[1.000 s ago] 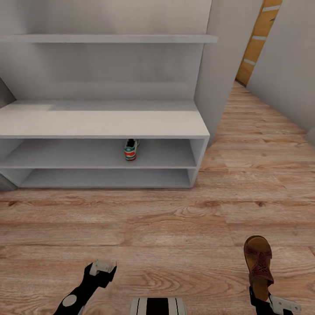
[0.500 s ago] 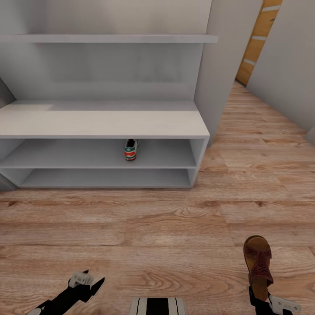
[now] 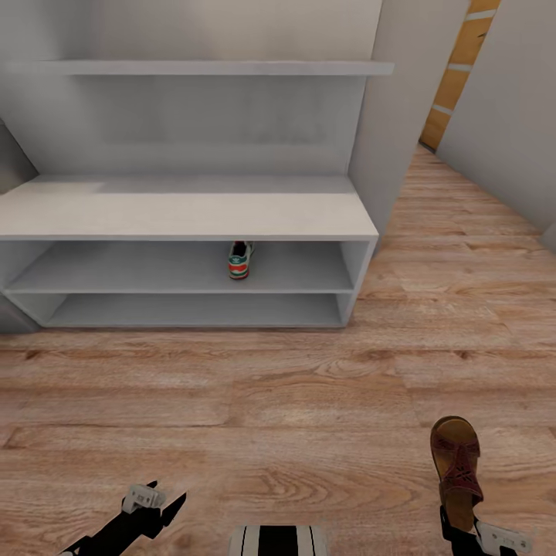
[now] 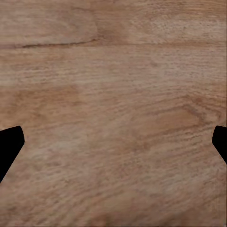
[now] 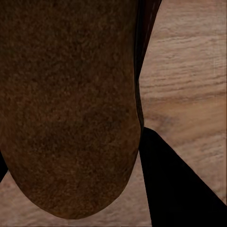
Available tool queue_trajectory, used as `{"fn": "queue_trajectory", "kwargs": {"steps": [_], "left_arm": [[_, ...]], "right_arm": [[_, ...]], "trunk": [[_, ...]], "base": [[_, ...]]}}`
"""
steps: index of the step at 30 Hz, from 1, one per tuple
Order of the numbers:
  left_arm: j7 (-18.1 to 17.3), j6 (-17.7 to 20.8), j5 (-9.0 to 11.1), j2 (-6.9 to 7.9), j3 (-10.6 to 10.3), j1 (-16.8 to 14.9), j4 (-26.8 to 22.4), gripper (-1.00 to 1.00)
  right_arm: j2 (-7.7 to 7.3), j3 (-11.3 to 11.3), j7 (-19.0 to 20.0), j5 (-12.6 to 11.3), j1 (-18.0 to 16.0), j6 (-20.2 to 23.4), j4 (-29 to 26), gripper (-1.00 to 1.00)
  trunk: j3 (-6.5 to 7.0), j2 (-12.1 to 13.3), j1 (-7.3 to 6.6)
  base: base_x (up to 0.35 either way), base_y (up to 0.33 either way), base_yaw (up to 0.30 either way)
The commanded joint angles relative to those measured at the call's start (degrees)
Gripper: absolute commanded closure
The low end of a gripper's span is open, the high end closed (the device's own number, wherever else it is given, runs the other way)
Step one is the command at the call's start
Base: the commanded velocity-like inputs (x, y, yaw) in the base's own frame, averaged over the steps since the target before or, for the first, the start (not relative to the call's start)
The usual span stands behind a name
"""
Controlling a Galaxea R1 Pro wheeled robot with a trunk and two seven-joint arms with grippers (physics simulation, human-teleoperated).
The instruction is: Pick up the two gym shoes and the two sandals from the corridor floor and place them onto the hallstand (shoe rack) in the corridor, making sure they are on the rack and not on the floor. Arrange them so the two gym shoes are next to each other and the two sandals are next to each other.
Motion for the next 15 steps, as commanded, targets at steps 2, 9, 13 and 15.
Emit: {"fn": "queue_trajectory", "kwargs": {"steps": [2, 9, 13, 15], "left_arm": [[-0.3, -0.1, 0.2, -0.01, 0.1, -0.1, 0.1, -1.00], [-0.3, -0.1, 0.2, -0.06, 0.1, -0.1, 0.1, -1.00], [-0.3, -0.1, 0.2, -0.04, 0.2, 0.0, 0.1, -1.00], [-0.3, -0.1, 0.2, -0.05, 0.2, 0.0, 0.1, -1.00]], "right_arm": [[0.01, -0.5, 0.2, 0.3, 0.0, -0.2, 0.1, 1.00], [-0.08, -0.5, 0.2, 0.3, 0.0, -0.2, 0.1, 1.00], [-0.09, -0.5, 0.2, 0.3, 0.0, -0.2, 0.1, 1.00], [-0.09, -0.5, 0.2, 0.3, 0.0, -0.2, 0.1, 1.00]], "trunk": [[-0.03, 0.0, -0.03], [-0.03, 0.0, -0.03], [-0.03, 0.0, -0.03], [-0.03, 0.0, -0.03]], "base": [[-0.189, 0.272, 0.000], [-0.187, 0.277, 0.000], [-0.181, 0.278, 0.000], [-0.173, 0.279, 0.000]]}}
